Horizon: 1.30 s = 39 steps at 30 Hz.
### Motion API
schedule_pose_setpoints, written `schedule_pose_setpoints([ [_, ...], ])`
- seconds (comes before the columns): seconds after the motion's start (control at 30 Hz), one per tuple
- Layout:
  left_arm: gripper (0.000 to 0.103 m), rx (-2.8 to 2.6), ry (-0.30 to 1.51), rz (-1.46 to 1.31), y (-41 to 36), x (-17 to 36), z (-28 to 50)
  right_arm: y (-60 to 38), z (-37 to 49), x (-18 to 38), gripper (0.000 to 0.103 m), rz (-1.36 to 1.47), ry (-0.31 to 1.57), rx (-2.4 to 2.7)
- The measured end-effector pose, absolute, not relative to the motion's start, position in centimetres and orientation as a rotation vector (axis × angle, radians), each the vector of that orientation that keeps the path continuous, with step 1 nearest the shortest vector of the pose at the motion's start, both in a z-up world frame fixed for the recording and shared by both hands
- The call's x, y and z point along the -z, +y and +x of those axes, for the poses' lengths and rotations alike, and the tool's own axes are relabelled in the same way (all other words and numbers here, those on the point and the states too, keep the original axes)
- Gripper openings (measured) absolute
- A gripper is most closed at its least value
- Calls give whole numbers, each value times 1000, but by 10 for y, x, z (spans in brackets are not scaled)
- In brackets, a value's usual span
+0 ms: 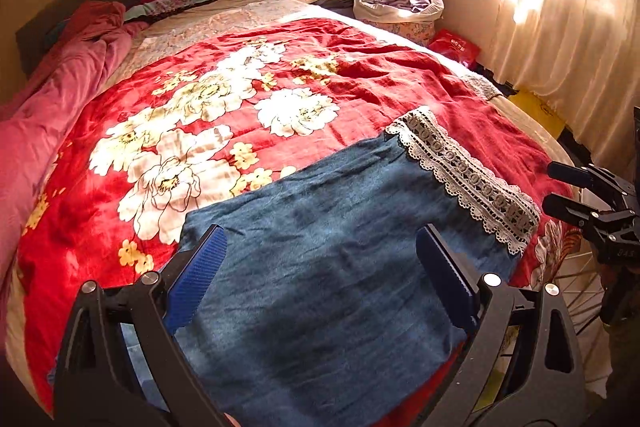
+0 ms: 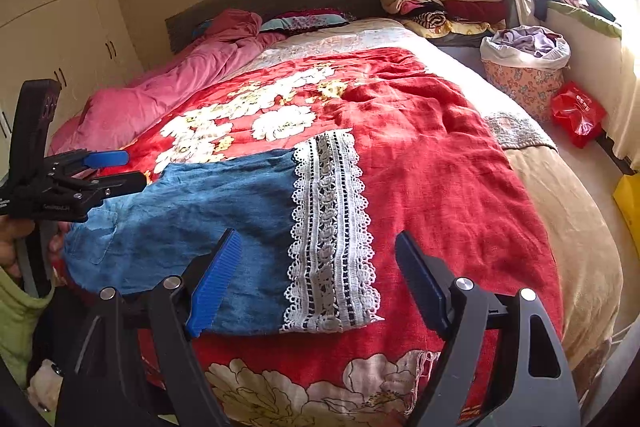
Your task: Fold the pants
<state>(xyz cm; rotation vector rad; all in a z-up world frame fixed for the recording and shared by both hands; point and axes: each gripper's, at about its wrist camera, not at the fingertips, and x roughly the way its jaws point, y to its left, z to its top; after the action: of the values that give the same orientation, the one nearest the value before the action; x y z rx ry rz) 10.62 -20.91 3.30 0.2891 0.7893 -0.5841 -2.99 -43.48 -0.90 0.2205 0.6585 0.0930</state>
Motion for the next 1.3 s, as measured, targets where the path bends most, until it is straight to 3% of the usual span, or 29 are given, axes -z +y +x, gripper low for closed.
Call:
schedule_pose_setpoints([
  [0.93,89,846,963,354,-314,39,212,-436,1,62,78,303,776,-147],
  [1.23,54,964,987,351,-325,48,210,-432,8,70,78,299,780,-147],
  [1.3,48,977,987,362,-326,47,207,-431,9,70,57,335,776,-191],
])
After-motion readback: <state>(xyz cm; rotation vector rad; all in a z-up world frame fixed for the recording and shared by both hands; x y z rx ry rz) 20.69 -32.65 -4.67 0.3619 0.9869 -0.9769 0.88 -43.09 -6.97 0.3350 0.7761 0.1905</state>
